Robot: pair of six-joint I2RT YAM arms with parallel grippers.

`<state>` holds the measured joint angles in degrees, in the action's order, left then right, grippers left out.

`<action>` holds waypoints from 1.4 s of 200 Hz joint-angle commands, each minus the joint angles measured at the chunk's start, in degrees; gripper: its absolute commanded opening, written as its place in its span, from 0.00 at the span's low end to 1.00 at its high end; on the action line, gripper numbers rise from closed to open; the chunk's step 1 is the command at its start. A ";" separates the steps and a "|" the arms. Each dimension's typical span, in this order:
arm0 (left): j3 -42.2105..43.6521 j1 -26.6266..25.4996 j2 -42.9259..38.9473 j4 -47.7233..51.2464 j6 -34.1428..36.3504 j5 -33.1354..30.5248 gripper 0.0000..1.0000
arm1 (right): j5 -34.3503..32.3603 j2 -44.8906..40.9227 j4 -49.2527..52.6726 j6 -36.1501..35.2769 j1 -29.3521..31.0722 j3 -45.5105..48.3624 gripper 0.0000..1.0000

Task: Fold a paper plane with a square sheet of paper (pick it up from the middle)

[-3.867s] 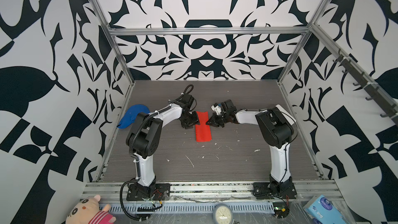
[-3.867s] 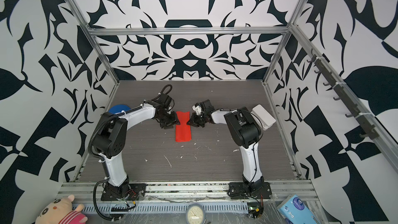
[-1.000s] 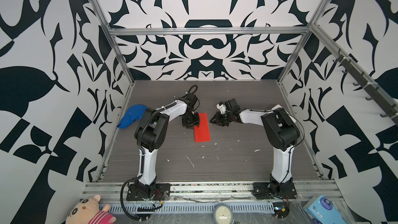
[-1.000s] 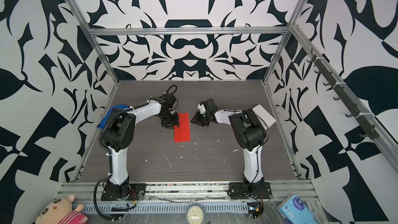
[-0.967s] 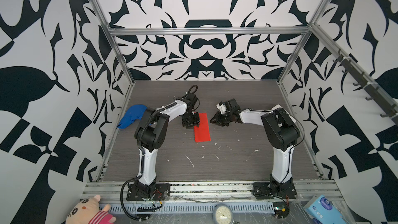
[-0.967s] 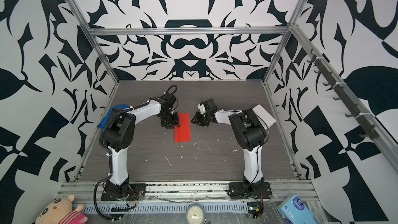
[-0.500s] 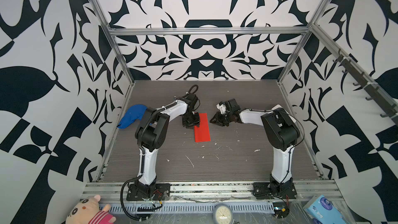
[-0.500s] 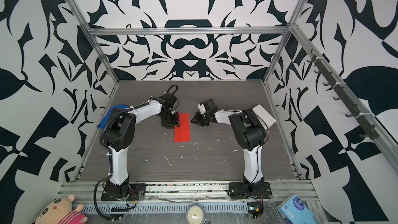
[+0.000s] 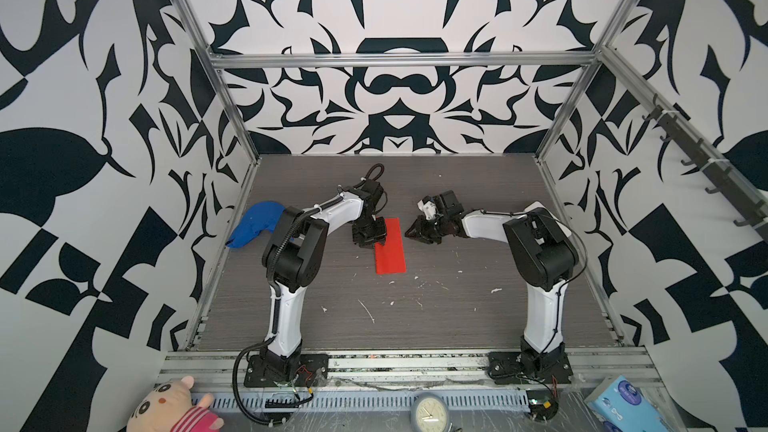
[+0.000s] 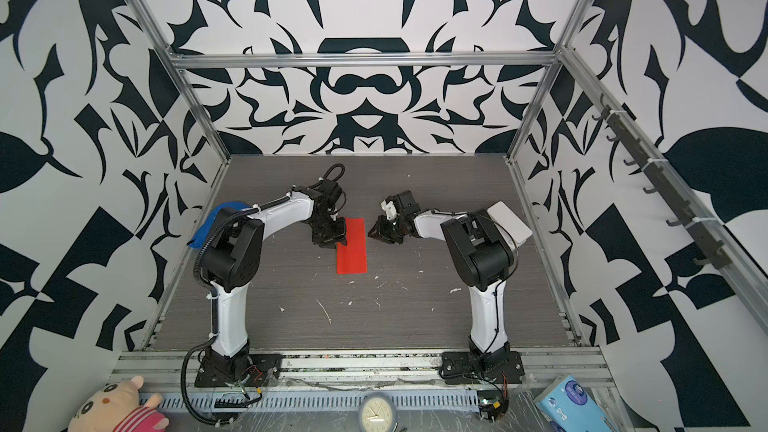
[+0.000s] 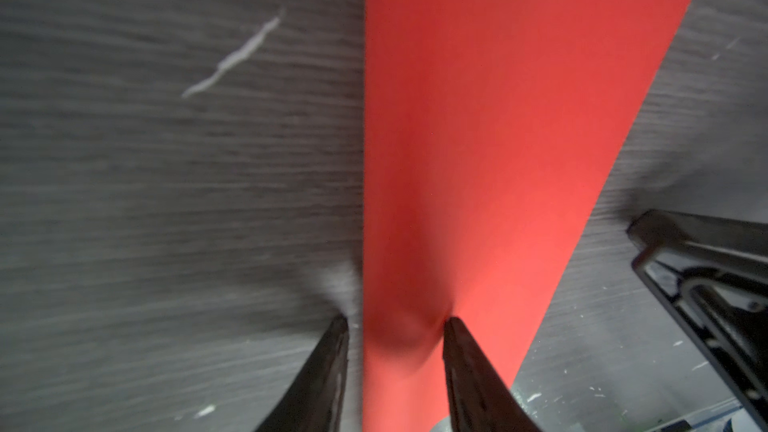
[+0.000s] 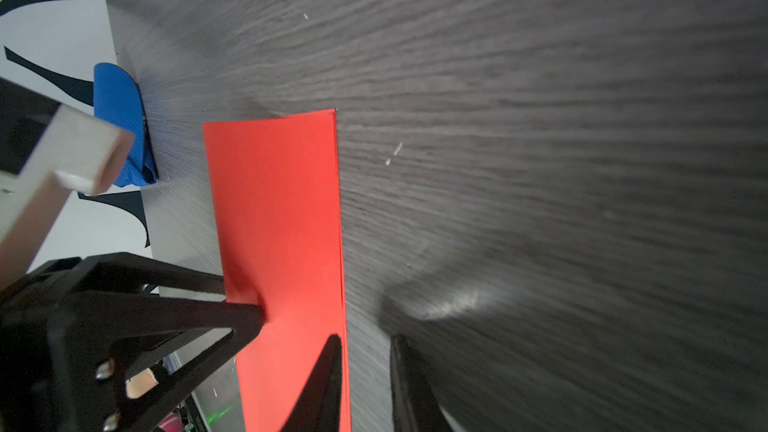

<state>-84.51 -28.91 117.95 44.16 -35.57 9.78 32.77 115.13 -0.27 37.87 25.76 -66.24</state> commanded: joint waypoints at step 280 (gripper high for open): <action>1.01 0.08 5.28 5.98 -1.34 -4.75 0.42 | 1.06 4.30 7.54 -4.80 4.74 -7.40 0.01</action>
<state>-85.52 -29.02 118.69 45.28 -36.62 9.39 36.45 119.83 3.64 34.68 30.52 -72.18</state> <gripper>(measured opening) 0.423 0.049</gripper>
